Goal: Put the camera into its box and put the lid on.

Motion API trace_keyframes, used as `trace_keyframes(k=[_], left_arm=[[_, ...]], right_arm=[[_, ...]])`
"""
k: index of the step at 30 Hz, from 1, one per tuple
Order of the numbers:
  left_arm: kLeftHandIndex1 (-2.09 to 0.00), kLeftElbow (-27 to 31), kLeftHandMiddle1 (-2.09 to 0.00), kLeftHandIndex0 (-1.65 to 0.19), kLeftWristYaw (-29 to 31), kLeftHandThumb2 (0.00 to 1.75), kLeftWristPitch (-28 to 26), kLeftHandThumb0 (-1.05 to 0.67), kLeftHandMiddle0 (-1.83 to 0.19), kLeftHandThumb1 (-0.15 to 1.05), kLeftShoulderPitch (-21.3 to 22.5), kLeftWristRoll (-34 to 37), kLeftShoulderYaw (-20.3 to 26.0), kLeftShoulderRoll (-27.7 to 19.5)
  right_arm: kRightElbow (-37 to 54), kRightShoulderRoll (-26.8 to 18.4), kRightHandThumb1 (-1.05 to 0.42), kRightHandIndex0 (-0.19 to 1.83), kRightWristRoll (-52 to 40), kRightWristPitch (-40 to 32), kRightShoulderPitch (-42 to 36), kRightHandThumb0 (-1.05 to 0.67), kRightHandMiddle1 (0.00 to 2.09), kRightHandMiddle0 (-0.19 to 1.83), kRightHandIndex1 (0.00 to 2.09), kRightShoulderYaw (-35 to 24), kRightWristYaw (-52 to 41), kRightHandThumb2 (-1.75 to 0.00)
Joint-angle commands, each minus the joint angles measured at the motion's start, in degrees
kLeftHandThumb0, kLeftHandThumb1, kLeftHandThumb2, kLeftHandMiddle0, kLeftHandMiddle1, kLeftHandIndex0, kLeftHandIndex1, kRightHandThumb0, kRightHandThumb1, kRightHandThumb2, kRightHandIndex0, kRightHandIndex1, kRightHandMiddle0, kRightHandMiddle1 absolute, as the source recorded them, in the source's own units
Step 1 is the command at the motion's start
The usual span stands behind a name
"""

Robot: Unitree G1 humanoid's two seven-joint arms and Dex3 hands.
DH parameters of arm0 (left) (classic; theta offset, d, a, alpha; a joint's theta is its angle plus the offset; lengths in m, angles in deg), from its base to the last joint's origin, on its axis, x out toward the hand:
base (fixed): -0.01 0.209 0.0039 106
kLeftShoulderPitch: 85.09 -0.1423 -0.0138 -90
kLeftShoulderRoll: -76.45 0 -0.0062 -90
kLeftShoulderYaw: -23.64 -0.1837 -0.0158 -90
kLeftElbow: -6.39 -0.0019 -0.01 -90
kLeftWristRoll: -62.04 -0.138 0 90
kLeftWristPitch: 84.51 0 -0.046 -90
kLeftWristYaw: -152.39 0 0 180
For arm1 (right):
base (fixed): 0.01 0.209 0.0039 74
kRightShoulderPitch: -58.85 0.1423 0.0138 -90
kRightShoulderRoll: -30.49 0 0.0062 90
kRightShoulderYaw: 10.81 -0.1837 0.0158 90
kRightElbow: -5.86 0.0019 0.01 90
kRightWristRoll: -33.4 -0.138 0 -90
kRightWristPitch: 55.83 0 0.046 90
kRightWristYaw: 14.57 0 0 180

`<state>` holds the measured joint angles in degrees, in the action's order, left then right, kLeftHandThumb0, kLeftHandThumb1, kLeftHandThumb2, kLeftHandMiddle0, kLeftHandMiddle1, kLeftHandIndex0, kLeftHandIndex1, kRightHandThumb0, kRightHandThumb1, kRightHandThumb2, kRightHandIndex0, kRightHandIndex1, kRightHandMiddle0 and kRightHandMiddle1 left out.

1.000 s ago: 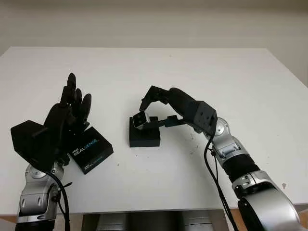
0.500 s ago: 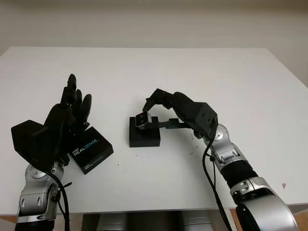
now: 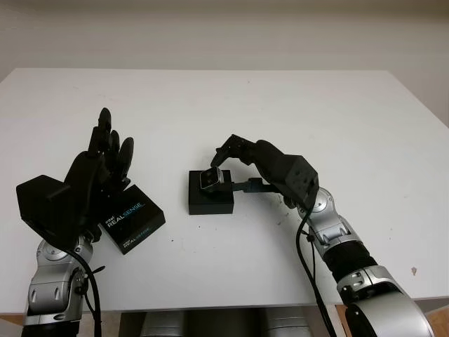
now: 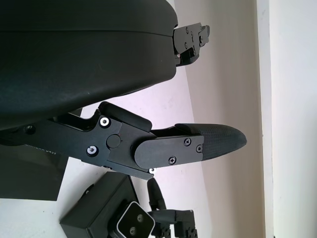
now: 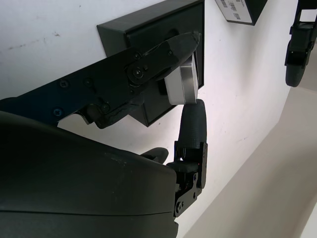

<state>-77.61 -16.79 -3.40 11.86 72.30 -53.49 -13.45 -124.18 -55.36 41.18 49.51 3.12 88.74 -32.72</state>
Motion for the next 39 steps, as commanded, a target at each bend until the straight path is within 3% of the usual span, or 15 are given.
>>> trace_keyframes(k=[1,21,35,37,39], left_arm=[[0.0,0.8,0.0,0.19,0.0,0.5,0.2,-0.73,0.19,1.05,0.2,0.0,0.3,-0.4],[0.0,0.7,0.0,0.19,-0.2,0.48,0.2,-0.73,0.19,1.05,0.1,0.2,0.4,-0.2],[0.0,0.9,0.0,0.19,1.4,0.52,0.8,-0.71,0.19,1.05,-0.1,0.6,1.1,-0.8],[0.0,1.1,0.0,0.19,1.5,0.51,0.4,-0.71,0.19,1.05,-0.2,1.0,1.4,-0.8],[0.0,1.2,0.0,0.19,1.8,0.5,0.5,-0.71,0.19,1.05,-0.2,1.4,1.7,-0.8]], right_arm=[[1.6,0.9,-0.94,0.2,-0.8,-0.6,-0.2,-0.5,1.6,0.37,0.39,-0.6,-0.2,-0.05],[3.9,4.4,-0.94,0.22,-3.3,-4.5,-3.4,-0.48,1.61,0.37,0.34,-2.0,0.6,-0.05],[6.4,1.9,-0.97,0.22,5.1,-4.3,-4.1,-0.52,1.63,0.36,0.33,1.5,4.2,-0.06],[8.6,0.6,-0.95,0.18,7.3,-5.0,-4.6,-0.56,1.47,0.23,0.28,2.7,4.1,-0.05],[11.3,-0.6,-0.93,0.13,10.1,-6.1,-5.2,-0.63,1.07,0.15,0.17,4.0,4.5,-0.05]])
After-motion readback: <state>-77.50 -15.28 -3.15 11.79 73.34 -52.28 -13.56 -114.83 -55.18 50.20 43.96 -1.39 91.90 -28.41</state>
